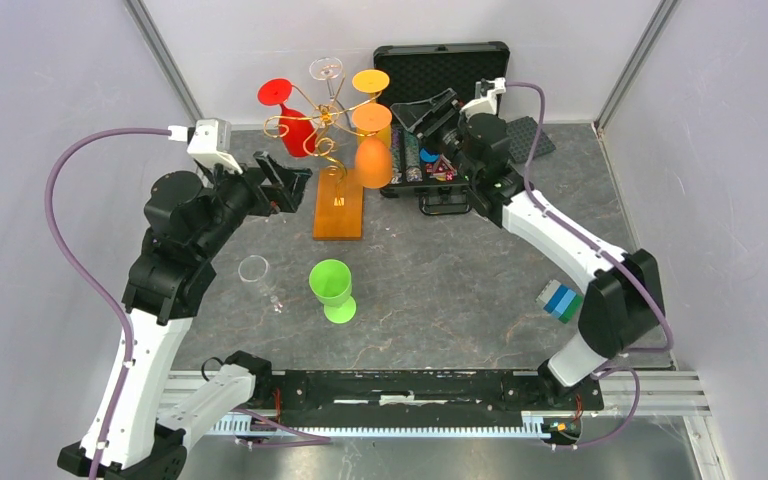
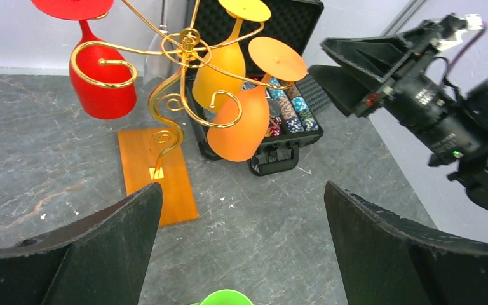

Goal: Take the wine glass off the wine glass rack

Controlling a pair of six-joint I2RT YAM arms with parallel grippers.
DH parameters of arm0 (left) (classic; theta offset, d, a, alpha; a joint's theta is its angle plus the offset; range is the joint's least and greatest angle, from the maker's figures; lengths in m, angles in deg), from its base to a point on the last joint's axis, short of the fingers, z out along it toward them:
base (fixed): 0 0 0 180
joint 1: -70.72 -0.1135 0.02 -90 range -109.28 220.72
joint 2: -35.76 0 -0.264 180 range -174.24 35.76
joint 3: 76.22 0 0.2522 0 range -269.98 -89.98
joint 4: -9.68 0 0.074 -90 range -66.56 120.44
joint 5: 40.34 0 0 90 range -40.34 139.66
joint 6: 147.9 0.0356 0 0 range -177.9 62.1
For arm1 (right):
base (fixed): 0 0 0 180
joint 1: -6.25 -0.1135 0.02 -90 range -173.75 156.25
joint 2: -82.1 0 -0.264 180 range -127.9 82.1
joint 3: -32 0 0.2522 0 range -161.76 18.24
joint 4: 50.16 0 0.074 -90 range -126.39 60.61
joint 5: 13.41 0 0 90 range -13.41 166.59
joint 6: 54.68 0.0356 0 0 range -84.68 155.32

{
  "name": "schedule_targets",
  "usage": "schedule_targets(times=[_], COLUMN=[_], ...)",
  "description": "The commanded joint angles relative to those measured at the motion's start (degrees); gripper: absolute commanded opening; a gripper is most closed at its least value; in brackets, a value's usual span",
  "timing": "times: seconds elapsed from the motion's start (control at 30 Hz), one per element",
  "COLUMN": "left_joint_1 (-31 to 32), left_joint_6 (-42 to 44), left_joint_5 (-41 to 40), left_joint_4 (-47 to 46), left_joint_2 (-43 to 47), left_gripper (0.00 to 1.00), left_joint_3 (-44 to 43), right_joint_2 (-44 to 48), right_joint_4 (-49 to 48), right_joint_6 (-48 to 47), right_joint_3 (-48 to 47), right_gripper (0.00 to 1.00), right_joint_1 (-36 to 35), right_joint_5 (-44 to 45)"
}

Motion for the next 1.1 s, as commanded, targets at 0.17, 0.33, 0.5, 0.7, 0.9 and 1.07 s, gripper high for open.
schedule_targets(times=[0.17, 0.33, 0.5, 0.7, 0.9, 1.07], left_joint_1=[-0.27, -0.26, -0.25, -0.30, -0.25, -0.25], left_joint_6=[-0.82, -0.99, -1.08, -1.08, -1.08, -1.08], left_joint_5=[4.15, 4.75, 4.72, 5.33, 5.01, 4.89], left_joint_4=[-4.02, -4.04, -3.60, -3.51, -3.34, -3.32], left_joint_2=[0.56, 0.42, 0.39, 0.22, 0.03, 0.04], left_gripper=[1.00, 1.00, 1.00, 1.00, 1.00, 1.00], left_joint_3=[0.70, 0.86, 0.71, 0.78, 0.85, 0.44], right_joint_2=[-4.73, -6.73, -7.32, -8.32, -8.63, -5.34], right_joint_4=[0.02, 0.61, 1.43, 5.04, 5.45, 1.29], right_joint_6=[1.90, 3.02, 4.15, 3.40, 4.74, 6.11], right_joint_3=[-7.37, -9.32, -9.80, -12.50, -12.58, -8.13], right_gripper=[0.63, 0.56, 0.46, 0.33, 0.03, 0.00], right_joint_1=[0.18, 0.22, 0.23, 0.19, 0.20, 0.18], right_joint_5=[-3.65, -6.35, -6.45, -4.96, -5.79, -3.16])
